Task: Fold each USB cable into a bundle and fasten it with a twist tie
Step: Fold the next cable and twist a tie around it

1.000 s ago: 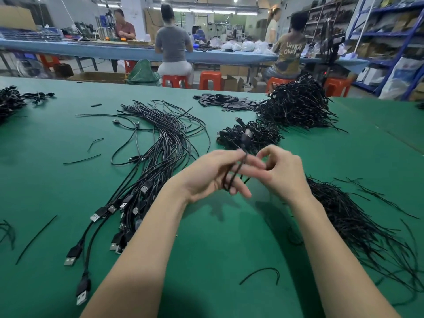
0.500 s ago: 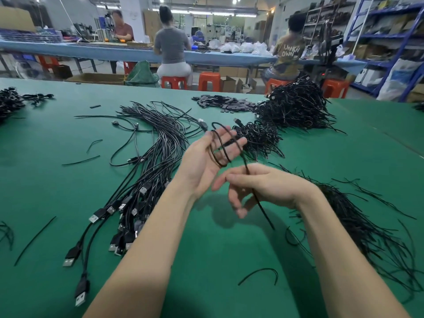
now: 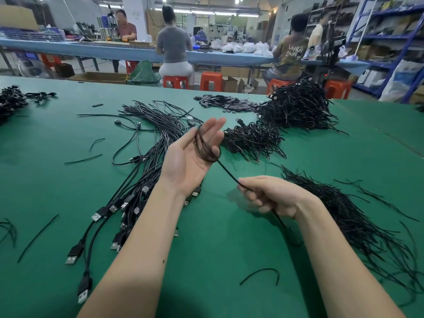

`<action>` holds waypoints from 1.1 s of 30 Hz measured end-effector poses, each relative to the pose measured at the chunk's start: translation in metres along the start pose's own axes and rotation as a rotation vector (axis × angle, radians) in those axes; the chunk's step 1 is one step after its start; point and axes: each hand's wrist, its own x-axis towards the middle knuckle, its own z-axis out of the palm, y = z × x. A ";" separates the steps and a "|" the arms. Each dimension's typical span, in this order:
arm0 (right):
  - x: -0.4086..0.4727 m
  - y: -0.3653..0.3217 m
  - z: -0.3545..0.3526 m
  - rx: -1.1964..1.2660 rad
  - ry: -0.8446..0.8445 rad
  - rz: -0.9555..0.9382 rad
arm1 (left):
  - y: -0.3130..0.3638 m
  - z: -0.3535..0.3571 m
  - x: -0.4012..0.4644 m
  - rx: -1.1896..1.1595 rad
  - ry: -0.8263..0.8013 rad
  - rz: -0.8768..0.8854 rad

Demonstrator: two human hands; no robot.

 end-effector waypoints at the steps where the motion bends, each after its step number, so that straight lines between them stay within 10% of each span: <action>1: 0.001 -0.001 -0.003 0.063 0.106 -0.013 | 0.002 -0.001 -0.003 0.090 -0.051 -0.052; 6: -0.004 -0.026 -0.008 0.378 0.367 -0.201 | -0.004 -0.001 -0.004 0.791 -0.212 -0.342; 11: -0.008 -0.045 0.016 0.183 0.386 -0.387 | -0.032 0.004 0.007 1.217 0.060 -0.213; 19: -0.007 -0.026 0.032 -0.038 0.009 -0.249 | -0.036 0.010 0.015 0.557 0.294 -0.021; 33: -0.002 -0.019 0.007 -0.018 0.439 -0.339 | -0.036 0.006 0.009 0.295 0.121 -0.199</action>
